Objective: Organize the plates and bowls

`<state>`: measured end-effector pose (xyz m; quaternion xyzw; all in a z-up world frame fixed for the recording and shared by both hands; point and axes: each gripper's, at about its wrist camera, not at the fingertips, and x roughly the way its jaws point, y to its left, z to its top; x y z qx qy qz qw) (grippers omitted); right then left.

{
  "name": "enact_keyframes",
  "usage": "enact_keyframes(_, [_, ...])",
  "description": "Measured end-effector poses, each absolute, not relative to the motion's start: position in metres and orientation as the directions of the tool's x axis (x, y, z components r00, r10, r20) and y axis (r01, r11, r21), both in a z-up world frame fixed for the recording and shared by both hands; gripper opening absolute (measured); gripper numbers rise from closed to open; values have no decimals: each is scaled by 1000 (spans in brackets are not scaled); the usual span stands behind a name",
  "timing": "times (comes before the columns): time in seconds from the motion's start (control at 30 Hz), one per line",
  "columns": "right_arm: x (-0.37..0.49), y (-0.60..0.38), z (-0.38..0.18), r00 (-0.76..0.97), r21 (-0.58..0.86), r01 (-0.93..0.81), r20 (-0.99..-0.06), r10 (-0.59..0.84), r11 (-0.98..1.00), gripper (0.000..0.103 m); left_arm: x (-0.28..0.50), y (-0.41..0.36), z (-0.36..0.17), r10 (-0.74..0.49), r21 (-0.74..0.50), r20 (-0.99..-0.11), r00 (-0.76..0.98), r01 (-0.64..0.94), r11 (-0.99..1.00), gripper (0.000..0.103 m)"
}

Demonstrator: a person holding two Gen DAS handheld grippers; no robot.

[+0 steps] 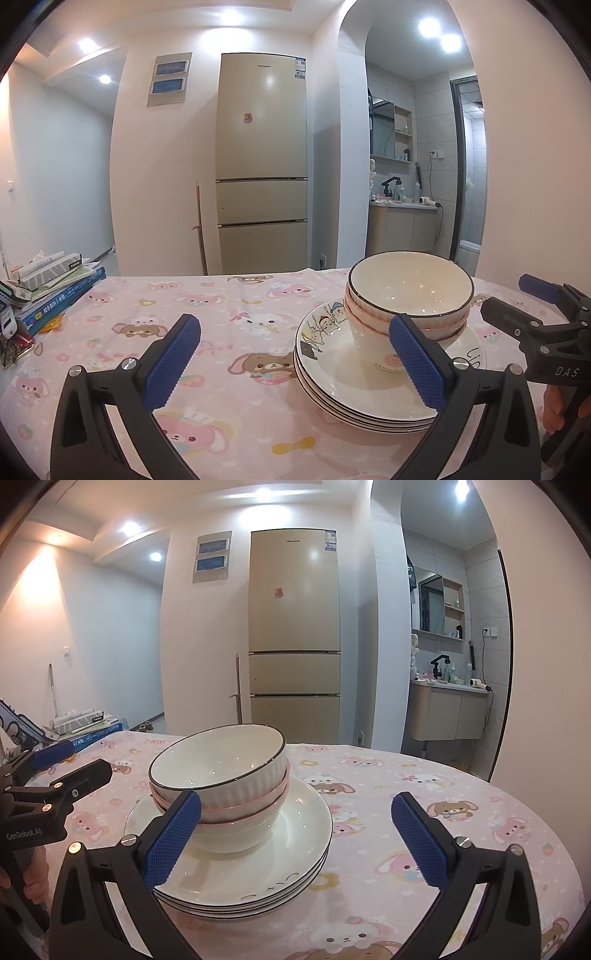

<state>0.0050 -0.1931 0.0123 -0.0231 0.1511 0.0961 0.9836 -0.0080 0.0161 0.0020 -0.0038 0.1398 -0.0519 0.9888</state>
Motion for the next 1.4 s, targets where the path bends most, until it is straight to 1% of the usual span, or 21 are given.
enact_keyframes(1.4, [5, -196, 12, 936, -23, -194, -304, 178, 981, 103, -9, 20, 0, -98, -16, -278, 956, 97, 995, 103])
